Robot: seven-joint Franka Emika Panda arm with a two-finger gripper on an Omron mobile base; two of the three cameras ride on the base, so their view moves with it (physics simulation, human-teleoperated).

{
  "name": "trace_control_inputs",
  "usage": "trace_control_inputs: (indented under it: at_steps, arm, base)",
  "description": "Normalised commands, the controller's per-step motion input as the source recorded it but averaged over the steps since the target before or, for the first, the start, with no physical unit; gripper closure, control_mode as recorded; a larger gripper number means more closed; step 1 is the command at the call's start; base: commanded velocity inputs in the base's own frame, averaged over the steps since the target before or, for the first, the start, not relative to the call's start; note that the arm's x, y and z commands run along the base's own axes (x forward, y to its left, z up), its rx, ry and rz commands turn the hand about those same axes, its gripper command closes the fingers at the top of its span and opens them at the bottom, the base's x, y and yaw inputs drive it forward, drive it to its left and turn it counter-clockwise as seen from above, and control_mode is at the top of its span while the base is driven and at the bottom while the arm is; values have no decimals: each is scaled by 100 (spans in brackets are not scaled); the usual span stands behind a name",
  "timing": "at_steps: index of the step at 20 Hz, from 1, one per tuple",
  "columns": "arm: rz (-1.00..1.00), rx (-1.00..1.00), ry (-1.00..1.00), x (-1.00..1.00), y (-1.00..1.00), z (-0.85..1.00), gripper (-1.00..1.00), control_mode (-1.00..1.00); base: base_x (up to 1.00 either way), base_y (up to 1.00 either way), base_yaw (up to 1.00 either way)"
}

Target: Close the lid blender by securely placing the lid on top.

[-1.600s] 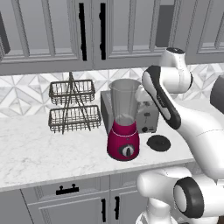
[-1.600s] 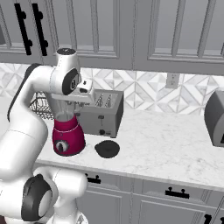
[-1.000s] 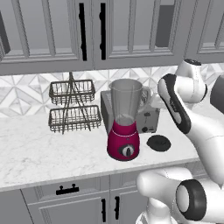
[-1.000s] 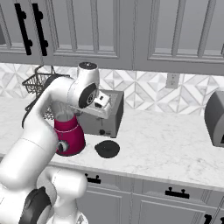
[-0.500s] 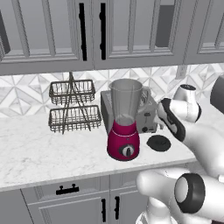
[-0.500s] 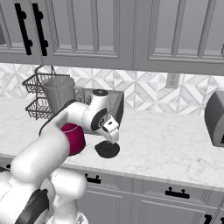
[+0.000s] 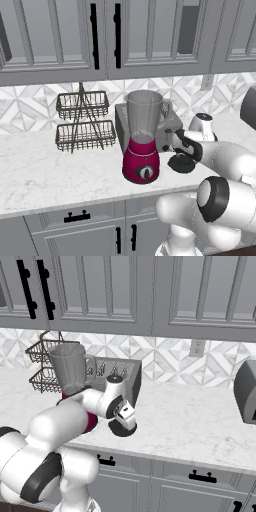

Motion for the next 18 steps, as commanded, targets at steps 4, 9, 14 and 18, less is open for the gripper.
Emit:
trace_control_inputs:
  at_steps: [4,9,14,18]
  arm:
    - [0,0,0,38,0,-16,-100,-100]
    - [0,0,7,40,0,-21,-100,-100]
    - [0,0,6,28,0,-38,-100,-100]
    - [0,0,5,24,0,-36,-100,-100]
  base:
    - [0,0,0]
    - [0,0,0]
    - [0,0,0]
    - [0,0,0]
